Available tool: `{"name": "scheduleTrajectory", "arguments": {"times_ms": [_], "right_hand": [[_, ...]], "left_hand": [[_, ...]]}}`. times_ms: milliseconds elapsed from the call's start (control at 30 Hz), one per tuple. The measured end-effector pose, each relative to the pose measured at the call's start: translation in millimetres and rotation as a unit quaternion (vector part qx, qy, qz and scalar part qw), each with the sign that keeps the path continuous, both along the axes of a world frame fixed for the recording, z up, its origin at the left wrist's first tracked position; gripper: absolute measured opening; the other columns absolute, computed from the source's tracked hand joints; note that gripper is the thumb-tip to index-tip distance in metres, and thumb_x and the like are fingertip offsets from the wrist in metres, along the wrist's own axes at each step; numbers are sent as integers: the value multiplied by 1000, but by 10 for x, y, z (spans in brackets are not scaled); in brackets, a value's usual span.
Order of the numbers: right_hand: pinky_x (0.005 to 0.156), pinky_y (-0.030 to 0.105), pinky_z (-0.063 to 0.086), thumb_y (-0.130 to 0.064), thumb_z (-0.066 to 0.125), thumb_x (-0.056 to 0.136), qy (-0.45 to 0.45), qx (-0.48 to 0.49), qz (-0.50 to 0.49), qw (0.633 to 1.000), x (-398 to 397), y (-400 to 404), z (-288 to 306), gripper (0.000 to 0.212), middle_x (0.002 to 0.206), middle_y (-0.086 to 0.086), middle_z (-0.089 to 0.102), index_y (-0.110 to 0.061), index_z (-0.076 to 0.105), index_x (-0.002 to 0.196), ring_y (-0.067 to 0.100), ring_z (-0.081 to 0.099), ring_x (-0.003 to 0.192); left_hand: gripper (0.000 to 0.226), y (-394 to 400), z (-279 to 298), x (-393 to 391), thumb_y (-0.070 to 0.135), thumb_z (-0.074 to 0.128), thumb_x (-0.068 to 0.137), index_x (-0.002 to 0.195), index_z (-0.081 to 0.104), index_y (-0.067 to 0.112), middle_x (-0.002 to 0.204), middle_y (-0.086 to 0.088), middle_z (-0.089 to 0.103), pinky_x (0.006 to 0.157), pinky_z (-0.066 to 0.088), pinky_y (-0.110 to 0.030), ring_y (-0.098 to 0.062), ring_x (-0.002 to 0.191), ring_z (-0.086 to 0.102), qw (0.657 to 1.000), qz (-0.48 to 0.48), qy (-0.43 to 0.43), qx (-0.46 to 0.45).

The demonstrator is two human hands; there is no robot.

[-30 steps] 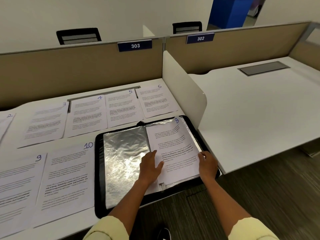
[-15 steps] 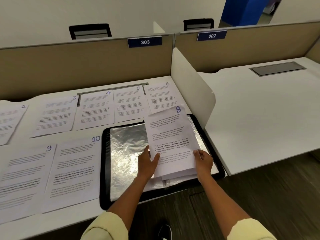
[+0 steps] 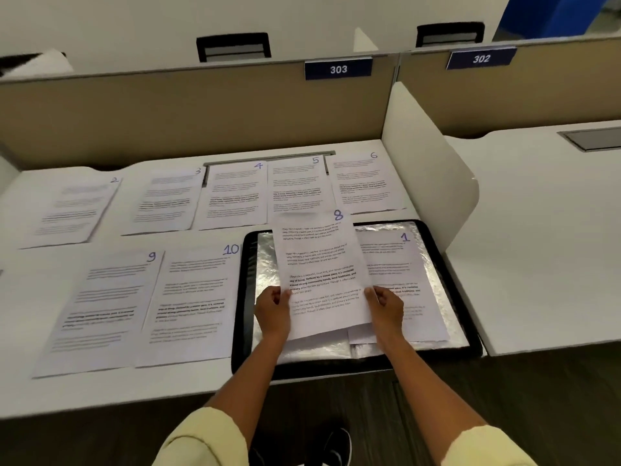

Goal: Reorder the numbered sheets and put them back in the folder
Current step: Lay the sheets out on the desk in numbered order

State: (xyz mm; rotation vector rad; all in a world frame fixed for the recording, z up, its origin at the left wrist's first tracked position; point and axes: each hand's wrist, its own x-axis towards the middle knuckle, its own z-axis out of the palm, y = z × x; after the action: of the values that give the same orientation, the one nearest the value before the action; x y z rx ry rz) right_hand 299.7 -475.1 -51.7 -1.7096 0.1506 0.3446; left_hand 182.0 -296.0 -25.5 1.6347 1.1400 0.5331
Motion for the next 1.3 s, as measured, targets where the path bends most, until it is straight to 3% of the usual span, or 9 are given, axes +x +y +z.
{"name": "scheduleTrajectory", "arguments": {"times_ms": [233,433,533,667,800,867,967,1033,1300], "right_hand": [[89,35,57,-15,73,91,-4,-10,64,998,-146,418,74,26,99,-1,69,-9,70,116,18,67,93],[86,36,58,-18,75,89,-21,-38,89,995,-294,921,81,27,96,-3,73,-16,72,115,17,70,90],[75,30,56,-14,72,90,-31,-36,90,995,-456,1212,128,21,100,5,74,-18,72,111,18,69,87],[74,44,58,-14,71,89,-30,-53,105,993,-789,1727,127,16,91,3,75,-26,69,97,22,69,79],[63,27,52,-12,71,90,-47,-67,130,988,-1237,2296,191,9,88,4,74,-19,69,95,18,66,73],[69,26,55,-10,72,90,-59,-76,149,984,-1442,2562,186,8,90,5,73,-15,70,96,20,69,81],[81,42,60,-6,73,88,-59,-82,191,976,-1765,3004,161,12,89,5,73,-17,71,90,26,71,87],[83,39,60,-7,75,87,-58,-93,210,971,-1950,3249,163,14,89,1,74,-21,71,88,20,71,86],[81,32,59,-12,75,86,-80,-127,308,939,-2602,4180,115,10,90,-4,74,-21,73,89,14,70,84]], "left_hand": [[15,434,11,-307,17,74,87,76,66,8,70,0,64,62,41,-20,-10,65,57,998,51,-15,16],[14,955,-31,-638,17,74,86,79,70,5,72,-2,66,62,40,-22,-11,66,57,998,65,-26,7],[14,1239,-40,-847,17,73,87,81,71,5,74,-5,69,62,43,-22,-13,67,59,997,68,-27,7],[15,1758,-57,-1215,15,66,92,82,69,5,78,-5,69,67,48,-25,-18,71,62,997,72,-29,23],[23,2332,-21,-1634,11,60,96,73,63,8,69,-2,61,59,40,-17,-13,63,54,996,58,-15,70],[22,2638,-44,-1837,11,59,96,76,66,5,71,-5,63,62,43,-25,-18,66,56,995,64,-4,77],[24,3082,-73,-2189,12,60,95,73,65,5,70,-7,64,62,44,-29,-22,65,57,994,79,2,79],[29,3305,-67,-2406,12,60,95,67,58,11,66,-4,60,60,41,-26,-20,62,54,993,88,3,81],[21,4142,-96,-3188,9,63,93,74,68,1,75,-15,69,66,47,-28,-27,70,61,986,144,29,75]]}}
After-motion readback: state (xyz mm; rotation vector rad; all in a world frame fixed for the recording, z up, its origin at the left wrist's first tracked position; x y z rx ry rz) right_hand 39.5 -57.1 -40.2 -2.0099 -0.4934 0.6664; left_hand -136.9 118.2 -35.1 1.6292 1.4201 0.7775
